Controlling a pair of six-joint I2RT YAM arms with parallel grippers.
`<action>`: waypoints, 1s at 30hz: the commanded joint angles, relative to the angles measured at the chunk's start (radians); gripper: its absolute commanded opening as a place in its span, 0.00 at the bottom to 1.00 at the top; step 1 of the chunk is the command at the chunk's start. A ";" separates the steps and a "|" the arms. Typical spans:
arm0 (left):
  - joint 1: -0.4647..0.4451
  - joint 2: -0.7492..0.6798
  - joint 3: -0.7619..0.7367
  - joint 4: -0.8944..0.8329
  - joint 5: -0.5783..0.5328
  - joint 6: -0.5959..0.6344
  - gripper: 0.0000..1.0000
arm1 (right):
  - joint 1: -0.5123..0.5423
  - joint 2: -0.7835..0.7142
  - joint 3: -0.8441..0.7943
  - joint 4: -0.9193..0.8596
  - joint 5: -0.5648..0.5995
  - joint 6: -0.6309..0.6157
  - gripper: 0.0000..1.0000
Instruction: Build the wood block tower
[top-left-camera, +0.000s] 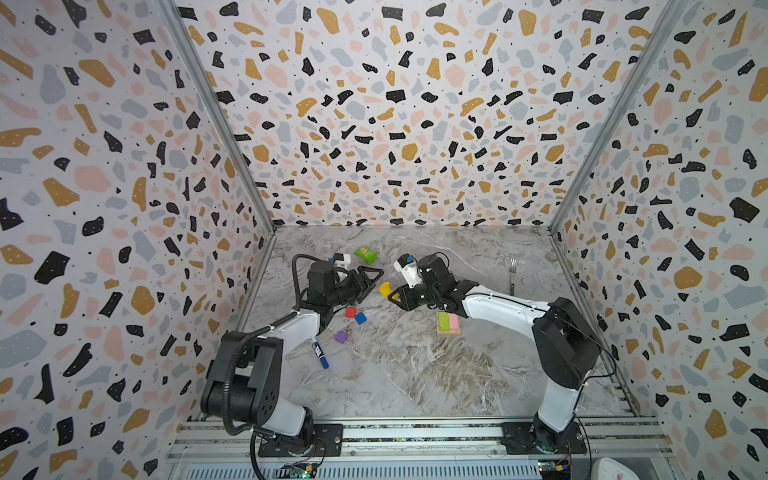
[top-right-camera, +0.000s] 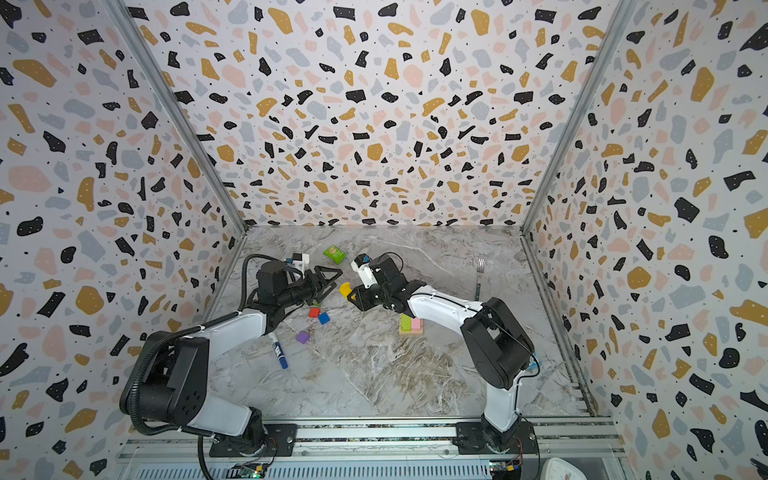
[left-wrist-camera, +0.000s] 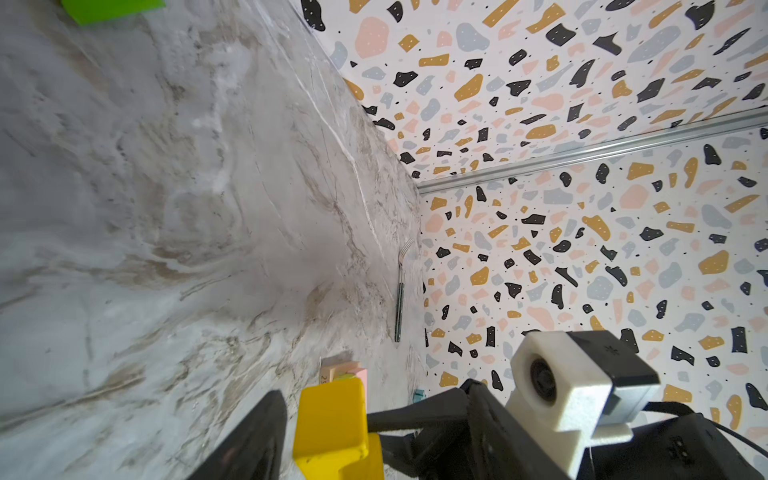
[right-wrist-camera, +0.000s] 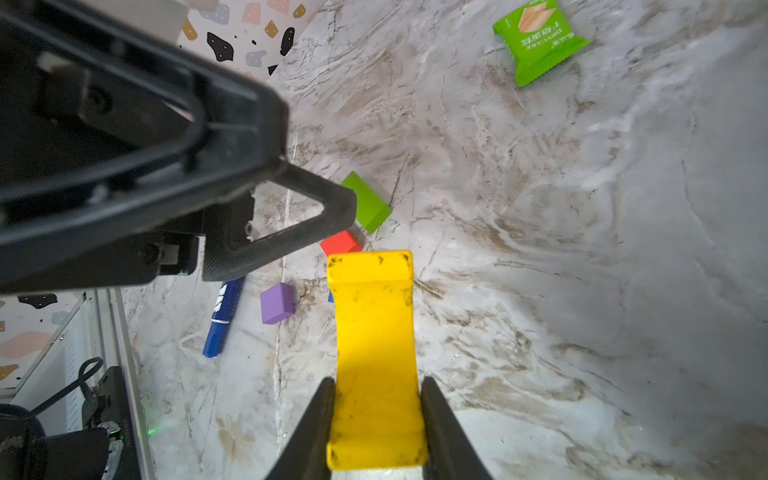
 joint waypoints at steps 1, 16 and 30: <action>-0.008 0.011 -0.020 0.114 0.037 -0.060 0.66 | 0.010 -0.051 0.039 0.007 0.017 0.004 0.18; -0.008 -0.003 -0.005 0.067 0.035 -0.037 0.59 | 0.027 -0.025 0.135 -0.014 0.029 -0.006 0.18; -0.008 0.003 -0.014 0.073 0.037 -0.033 0.41 | 0.038 -0.021 0.132 -0.020 0.030 -0.034 0.18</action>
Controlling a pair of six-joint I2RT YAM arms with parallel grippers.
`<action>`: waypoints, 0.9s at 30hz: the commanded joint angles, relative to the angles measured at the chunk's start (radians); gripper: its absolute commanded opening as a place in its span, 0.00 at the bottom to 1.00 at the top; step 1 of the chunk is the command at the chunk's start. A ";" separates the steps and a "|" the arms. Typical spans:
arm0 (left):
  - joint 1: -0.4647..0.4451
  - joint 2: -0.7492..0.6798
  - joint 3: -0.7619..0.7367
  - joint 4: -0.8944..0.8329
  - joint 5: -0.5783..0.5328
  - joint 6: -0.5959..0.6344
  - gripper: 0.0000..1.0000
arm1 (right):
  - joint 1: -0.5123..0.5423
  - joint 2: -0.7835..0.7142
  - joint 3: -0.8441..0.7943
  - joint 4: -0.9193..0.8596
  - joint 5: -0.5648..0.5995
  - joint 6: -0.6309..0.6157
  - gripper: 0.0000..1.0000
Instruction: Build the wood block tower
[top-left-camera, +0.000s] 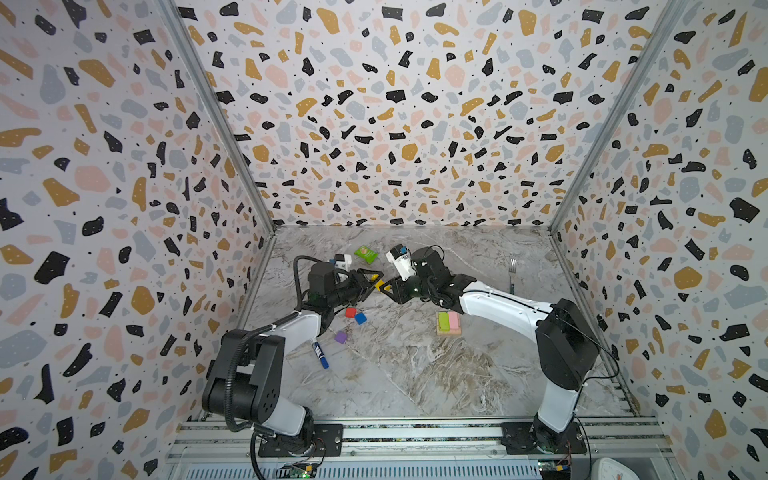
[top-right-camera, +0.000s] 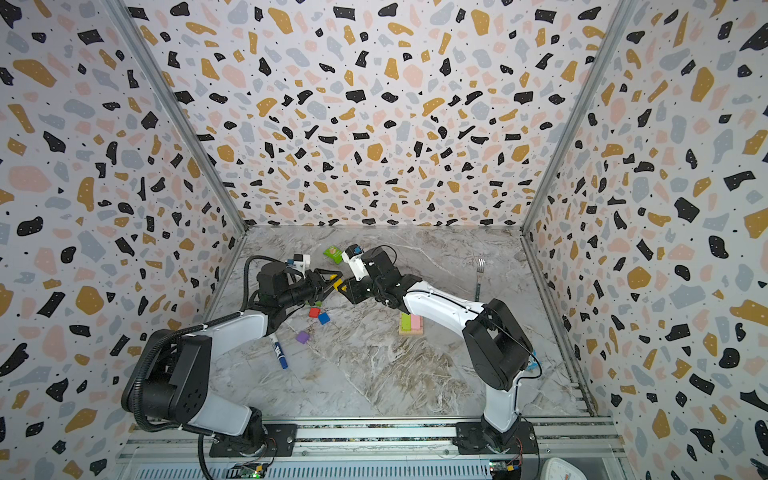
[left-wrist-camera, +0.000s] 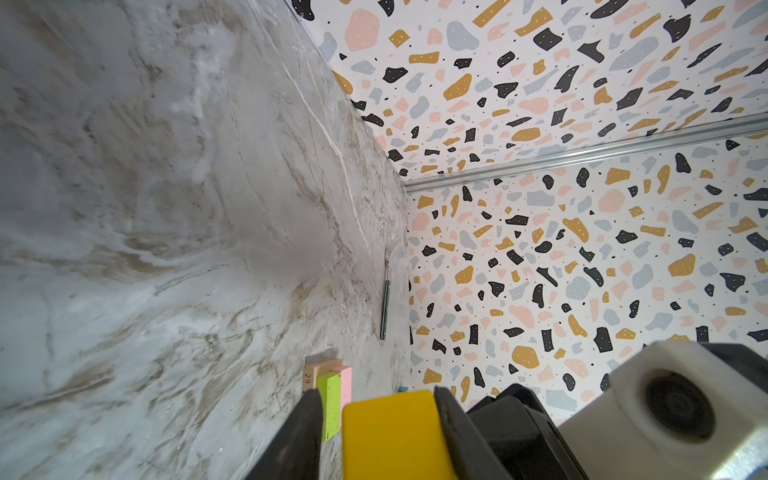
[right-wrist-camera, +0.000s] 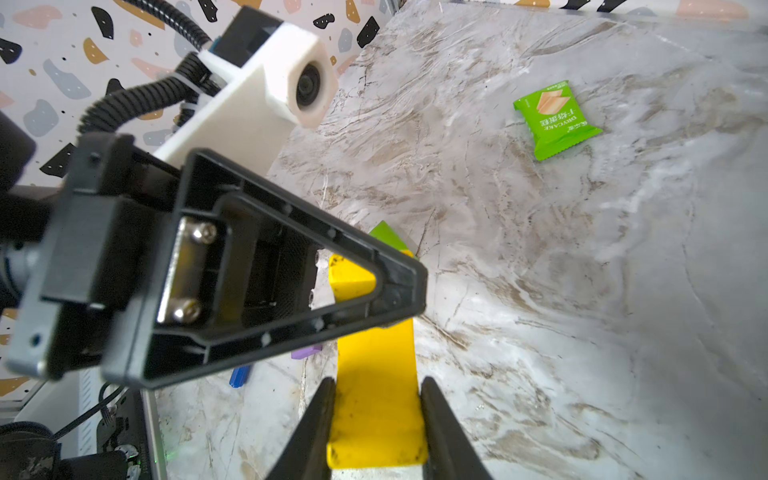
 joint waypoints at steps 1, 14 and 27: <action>-0.004 -0.008 -0.005 0.032 0.021 0.007 0.40 | 0.007 -0.020 0.027 0.001 0.002 -0.022 0.18; -0.004 -0.018 -0.002 0.018 0.021 0.015 0.31 | 0.011 -0.006 0.028 -0.008 0.014 -0.030 0.20; -0.004 -0.022 0.032 -0.062 0.021 0.087 0.18 | 0.006 -0.006 0.056 -0.030 -0.021 -0.022 0.33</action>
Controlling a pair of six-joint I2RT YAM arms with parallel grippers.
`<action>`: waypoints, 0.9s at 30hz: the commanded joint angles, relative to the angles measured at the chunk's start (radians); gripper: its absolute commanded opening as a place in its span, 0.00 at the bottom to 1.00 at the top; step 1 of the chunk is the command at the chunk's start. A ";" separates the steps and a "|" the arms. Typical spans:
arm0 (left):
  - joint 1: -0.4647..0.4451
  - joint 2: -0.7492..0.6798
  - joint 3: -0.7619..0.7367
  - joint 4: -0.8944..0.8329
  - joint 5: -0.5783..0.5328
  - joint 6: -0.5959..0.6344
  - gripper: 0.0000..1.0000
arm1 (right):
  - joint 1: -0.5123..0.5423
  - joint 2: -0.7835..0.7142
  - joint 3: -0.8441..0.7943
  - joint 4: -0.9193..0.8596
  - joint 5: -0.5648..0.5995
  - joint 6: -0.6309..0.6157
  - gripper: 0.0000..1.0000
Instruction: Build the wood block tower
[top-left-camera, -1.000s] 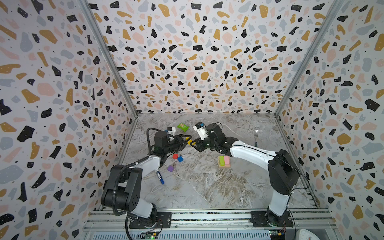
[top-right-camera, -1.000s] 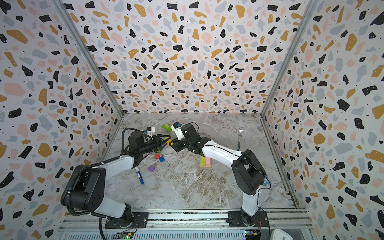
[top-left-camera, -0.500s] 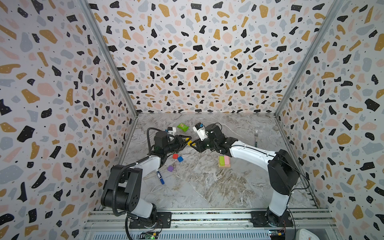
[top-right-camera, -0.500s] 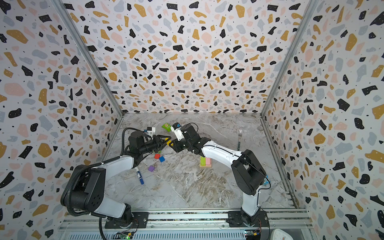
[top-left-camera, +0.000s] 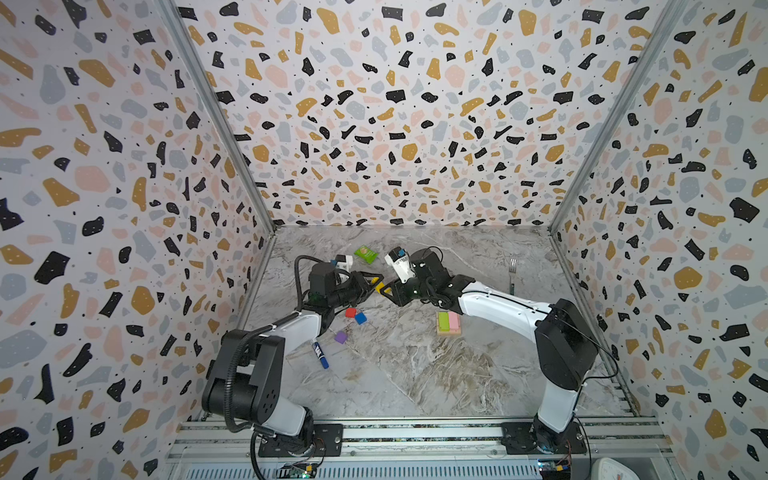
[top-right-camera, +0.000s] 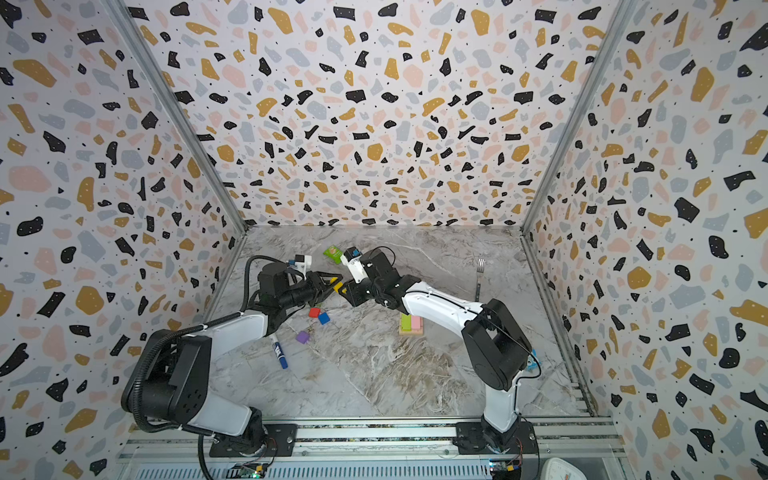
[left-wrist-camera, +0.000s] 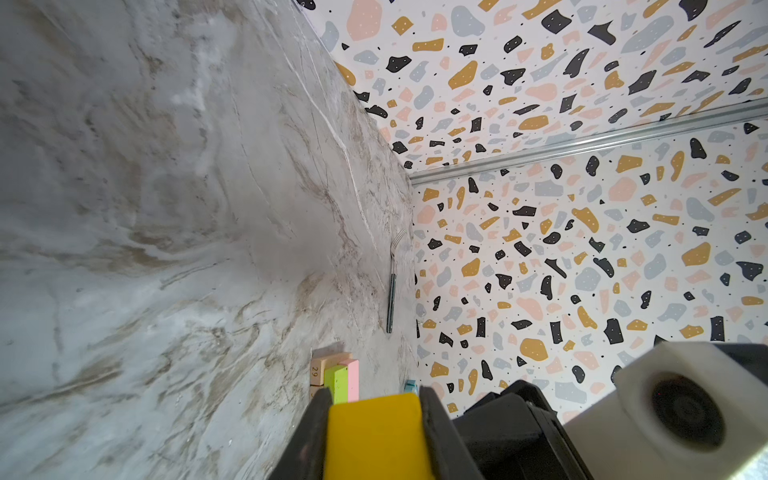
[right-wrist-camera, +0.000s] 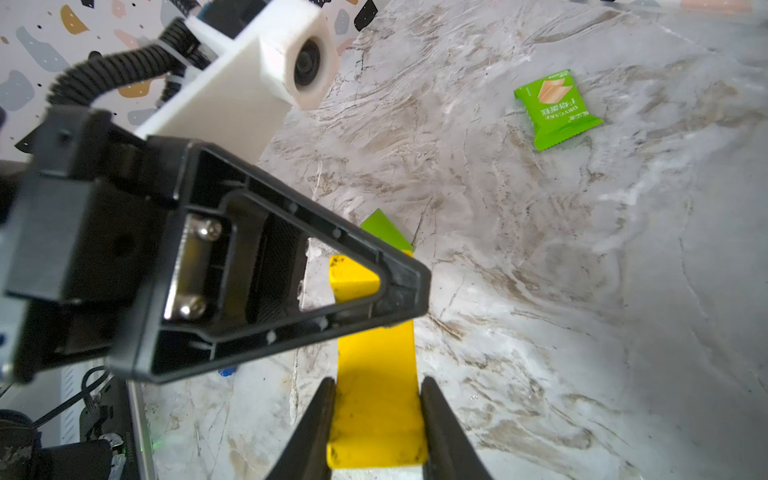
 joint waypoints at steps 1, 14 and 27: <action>-0.004 -0.019 0.036 -0.037 0.013 0.064 0.18 | -0.005 -0.012 0.054 0.002 -0.043 0.003 0.37; -0.004 0.020 0.131 0.095 0.048 0.104 0.17 | -0.158 -0.110 -0.006 0.074 -0.294 0.219 0.85; -0.005 0.155 0.147 0.782 0.047 -0.264 0.14 | -0.293 -0.121 -0.145 0.534 -0.571 0.668 0.86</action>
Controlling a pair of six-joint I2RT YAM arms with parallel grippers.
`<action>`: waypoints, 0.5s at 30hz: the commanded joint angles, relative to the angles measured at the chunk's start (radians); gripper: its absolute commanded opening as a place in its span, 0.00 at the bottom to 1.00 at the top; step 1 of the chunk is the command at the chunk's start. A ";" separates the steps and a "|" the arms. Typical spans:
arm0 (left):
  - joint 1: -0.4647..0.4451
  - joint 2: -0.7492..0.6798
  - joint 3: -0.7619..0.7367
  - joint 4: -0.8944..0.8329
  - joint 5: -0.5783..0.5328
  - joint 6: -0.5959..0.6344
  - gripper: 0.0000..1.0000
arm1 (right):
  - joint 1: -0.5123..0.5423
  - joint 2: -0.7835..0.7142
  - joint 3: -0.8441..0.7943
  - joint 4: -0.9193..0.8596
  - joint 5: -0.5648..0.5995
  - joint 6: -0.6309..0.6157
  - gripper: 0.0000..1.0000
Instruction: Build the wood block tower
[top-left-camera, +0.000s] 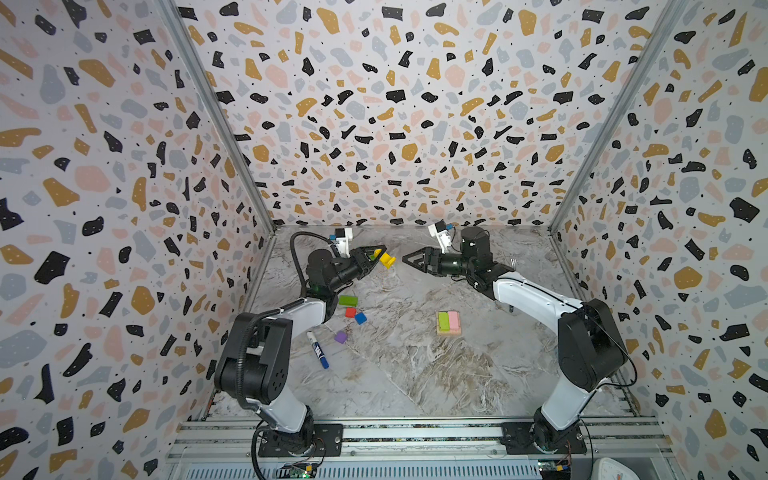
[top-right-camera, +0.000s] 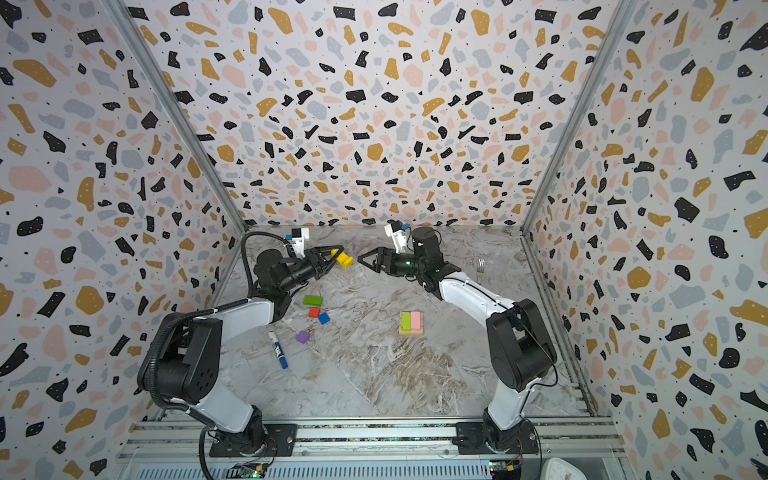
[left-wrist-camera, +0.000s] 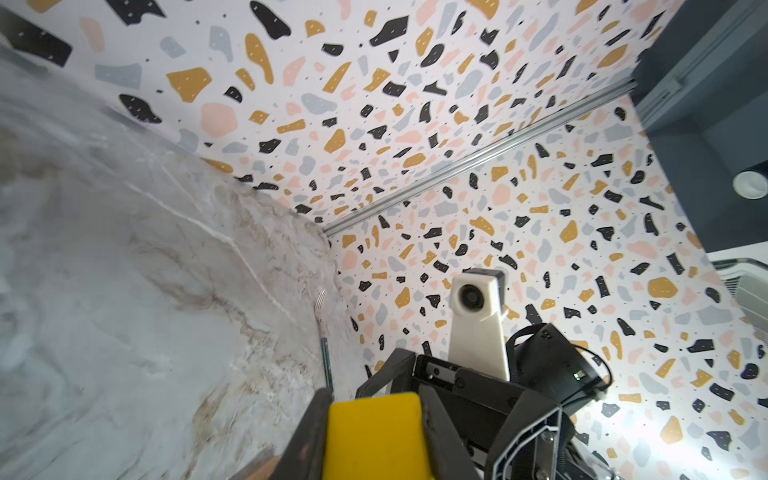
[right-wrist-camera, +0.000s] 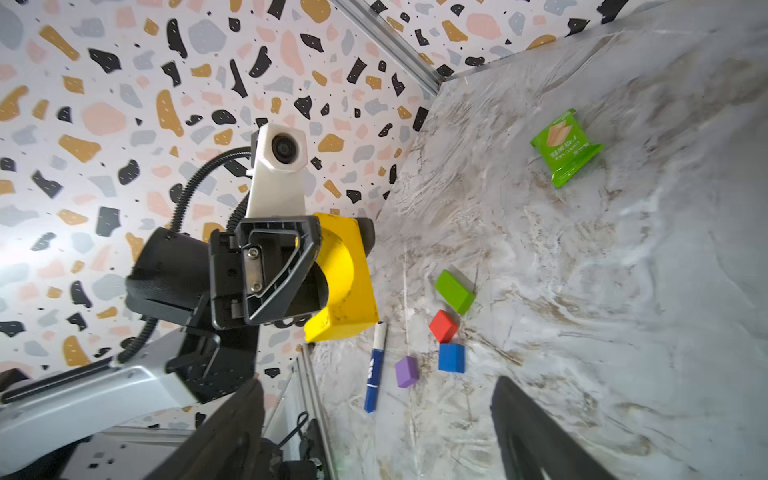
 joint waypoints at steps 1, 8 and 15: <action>-0.005 0.028 0.022 0.345 0.006 -0.153 0.14 | 0.003 -0.023 -0.019 0.216 -0.100 0.188 0.86; -0.005 0.084 0.003 0.571 -0.007 -0.300 0.13 | 0.013 0.014 -0.021 0.367 -0.098 0.315 0.84; -0.008 0.051 -0.007 0.506 -0.015 -0.255 0.13 | 0.051 0.065 0.029 0.391 -0.072 0.302 0.80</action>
